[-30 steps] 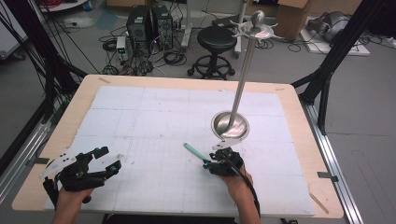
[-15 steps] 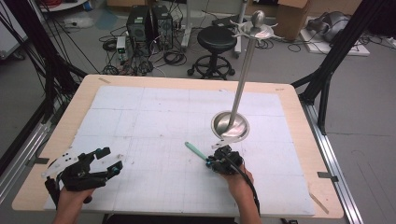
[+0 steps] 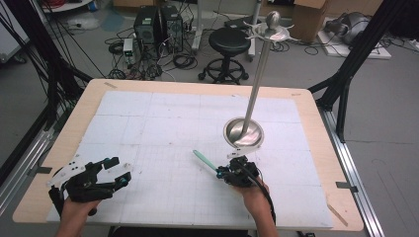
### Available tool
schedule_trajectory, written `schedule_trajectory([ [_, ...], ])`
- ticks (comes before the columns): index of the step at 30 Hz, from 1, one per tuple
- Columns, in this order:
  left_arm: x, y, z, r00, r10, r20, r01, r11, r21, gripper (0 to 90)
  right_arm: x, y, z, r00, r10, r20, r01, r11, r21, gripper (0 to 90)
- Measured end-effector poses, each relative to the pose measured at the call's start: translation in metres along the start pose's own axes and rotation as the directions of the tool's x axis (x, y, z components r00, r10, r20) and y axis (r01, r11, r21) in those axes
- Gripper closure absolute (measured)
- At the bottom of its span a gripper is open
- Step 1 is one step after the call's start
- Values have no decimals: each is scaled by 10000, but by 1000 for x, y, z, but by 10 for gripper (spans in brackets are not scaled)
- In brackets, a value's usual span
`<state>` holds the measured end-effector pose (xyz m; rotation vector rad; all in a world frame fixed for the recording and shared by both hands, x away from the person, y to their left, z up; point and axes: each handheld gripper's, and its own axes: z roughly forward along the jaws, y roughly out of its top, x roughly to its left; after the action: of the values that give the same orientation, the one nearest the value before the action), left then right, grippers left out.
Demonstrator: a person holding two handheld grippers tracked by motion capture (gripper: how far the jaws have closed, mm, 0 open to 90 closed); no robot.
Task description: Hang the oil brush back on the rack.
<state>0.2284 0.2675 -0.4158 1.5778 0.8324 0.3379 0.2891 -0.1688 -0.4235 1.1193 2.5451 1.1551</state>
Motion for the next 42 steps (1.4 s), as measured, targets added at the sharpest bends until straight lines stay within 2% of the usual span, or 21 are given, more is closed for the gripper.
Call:
schedule_trajectory([
  [5,-3,2,0,9998,16,199,-12,9998,-195,209,3,-1,-11,9991,-51,-427,31,9989,-471,823],
  [11,-10,5,3,9960,350,822,-326,9990,-308,222,9,-3,-28,9934,-421,-1068,294,9927,-1170,822],
  [12,-12,6,4,9922,316,1207,-275,9990,-359,225,12,-4,-33,9879,-645,-1413,425,9872,-1536,822],
  [17,-18,11,6,9838,323,1761,-224,9981,-581,230,22,-7,-43,9722,-1047,-2093,595,9755,-2116,822],
  [19,-24,16,9,9711,257,2374,-44,9960,-896,211,30,-9,-47,9594,-1397,-2452,805,9683,-2366,821],
  [20,-25,17,10,9611,208,2754,76,9948,-1020,199,32,-10,-49,9556,-1517,-2526,891,9659,-2430,821],
  [21,-25,17,10,9611,208,2754,76,9948,-1020,201,32,-10,-49,9556,-1517,-2526,891,9659,-2430,821],
  [22,-28,21,14,9422,320,3336,1,9954,-957,215,38,-10,-51,9456,-1687,-2782,961,9618,-2564,821],
  [23,-28,21,14,9422,320,3336,1,9954,-957,230,38,-10,-51,9456,-1687,-2782,961,9618,-2564,821],
  [24,-32,25,18,9317,534,3594,-277,9967,-762,230,42,-9,-53,9369,-1838,-2973,1073,9608,-2557,821],
  [25,-32,25,18,9317,534,3594,-277,9967,-762,231,44,-8,-54,9316,-2010,-3029,1218,9577,-2608,821],
  [28,-40,27,28,9114,667,4061,-530,9976,-450,238,49,-6,-56,9149,-2262,-3344,1359,9525,-2725,821],
  [29,-40,27,28,9114,667,4061,-530,9976,-450,239,49,-6,-56,9149,-2262,-3344,1359,9525,-2725,821],
  [30,-44,28,34,8986,765,4321,-728,9970,-252,240,52,-5,-57,9036,-2395,-3552,1415,9494,-2804,821],
  [34,-53,32,43,8672,1048,4867,-1172,9931,-50,289,55,-3,-55,8825,-2646,-3888,1523,9429,-2960,821],
  [36,-56,34,47,8571,1101,5032,-1253,9921,-38,314,57,-3,-54,8718,-2789,-4028,1618,9399,-3007,820],
  [37,-56,34,47,8571,1101,5032,-1253,9921,-38,325,57,-3,-54,8718,-2789,-4028,1618,9399,-3007,820],
  [38,-59,35,50,8484,1092,5180,-1248,9922,-48,331,59,-2,-54,8625,-2894,-4152,1681,9376,-3042,820],
  [40,-61,36,53,8384,1117,5335,-1281,9917,-63,358,60,-2,-53,8540,-2952,-4285,1656,9349,-3141,820],
  [41,-61,36,53,8384,1117,5335,-1281,9917,-63,375,61,-2,-54,8480,-3001,-4368,1675,9337,-3164,820],
  [42,-64,37,55,8265,1194,5501,-1382,9904,-74,392,61,-2,-54,8453,-3049,-4387,1707,9322,-3190,820],
])
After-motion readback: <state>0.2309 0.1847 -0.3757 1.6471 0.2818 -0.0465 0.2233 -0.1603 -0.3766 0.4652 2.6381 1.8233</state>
